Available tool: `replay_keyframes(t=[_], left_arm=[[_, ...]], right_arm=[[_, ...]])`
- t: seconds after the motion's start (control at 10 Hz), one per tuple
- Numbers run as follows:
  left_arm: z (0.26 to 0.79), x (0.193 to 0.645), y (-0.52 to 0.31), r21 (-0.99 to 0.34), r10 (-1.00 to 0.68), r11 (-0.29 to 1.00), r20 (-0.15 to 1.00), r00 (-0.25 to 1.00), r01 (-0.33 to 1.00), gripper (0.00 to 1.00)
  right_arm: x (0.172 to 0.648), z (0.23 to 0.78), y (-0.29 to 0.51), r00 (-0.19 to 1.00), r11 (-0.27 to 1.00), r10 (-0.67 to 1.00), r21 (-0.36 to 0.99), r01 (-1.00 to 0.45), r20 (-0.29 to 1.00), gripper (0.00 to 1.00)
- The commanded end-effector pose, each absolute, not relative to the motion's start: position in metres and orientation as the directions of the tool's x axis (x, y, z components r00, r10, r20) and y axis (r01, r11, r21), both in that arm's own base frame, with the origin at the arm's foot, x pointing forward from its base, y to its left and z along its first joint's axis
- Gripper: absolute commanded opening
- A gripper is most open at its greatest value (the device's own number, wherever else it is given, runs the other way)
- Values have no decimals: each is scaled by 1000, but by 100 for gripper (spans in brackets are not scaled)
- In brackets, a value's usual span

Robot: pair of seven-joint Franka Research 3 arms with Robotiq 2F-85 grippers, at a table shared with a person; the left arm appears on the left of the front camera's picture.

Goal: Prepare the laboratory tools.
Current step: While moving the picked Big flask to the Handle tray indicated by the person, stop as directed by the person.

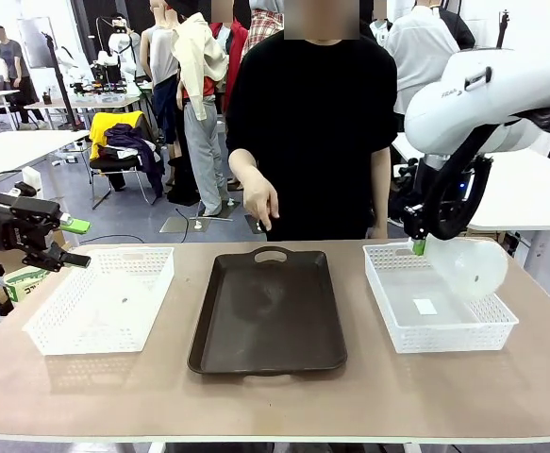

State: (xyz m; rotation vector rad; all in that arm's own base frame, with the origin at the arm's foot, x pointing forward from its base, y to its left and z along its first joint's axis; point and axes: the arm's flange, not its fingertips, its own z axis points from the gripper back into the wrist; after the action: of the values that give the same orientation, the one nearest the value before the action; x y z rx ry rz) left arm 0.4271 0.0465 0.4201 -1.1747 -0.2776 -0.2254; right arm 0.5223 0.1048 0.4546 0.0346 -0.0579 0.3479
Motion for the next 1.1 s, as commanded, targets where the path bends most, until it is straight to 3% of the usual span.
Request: replay_keyframes(t=[0.0,0.8,1.0], left_arm=[[422,427,47,-874,-25,366,335,942,321,100],[422,427,47,-874,-25,366,335,942,321,100],[422,427,47,-874,-25,366,335,942,321,100]], right_arm=[[535,446,104,941,941,336,31,-337,52,0],[533,443,103,941,941,336,31,-337,47,0],[526,470,138,938,934,338,95,-344,78,0]])
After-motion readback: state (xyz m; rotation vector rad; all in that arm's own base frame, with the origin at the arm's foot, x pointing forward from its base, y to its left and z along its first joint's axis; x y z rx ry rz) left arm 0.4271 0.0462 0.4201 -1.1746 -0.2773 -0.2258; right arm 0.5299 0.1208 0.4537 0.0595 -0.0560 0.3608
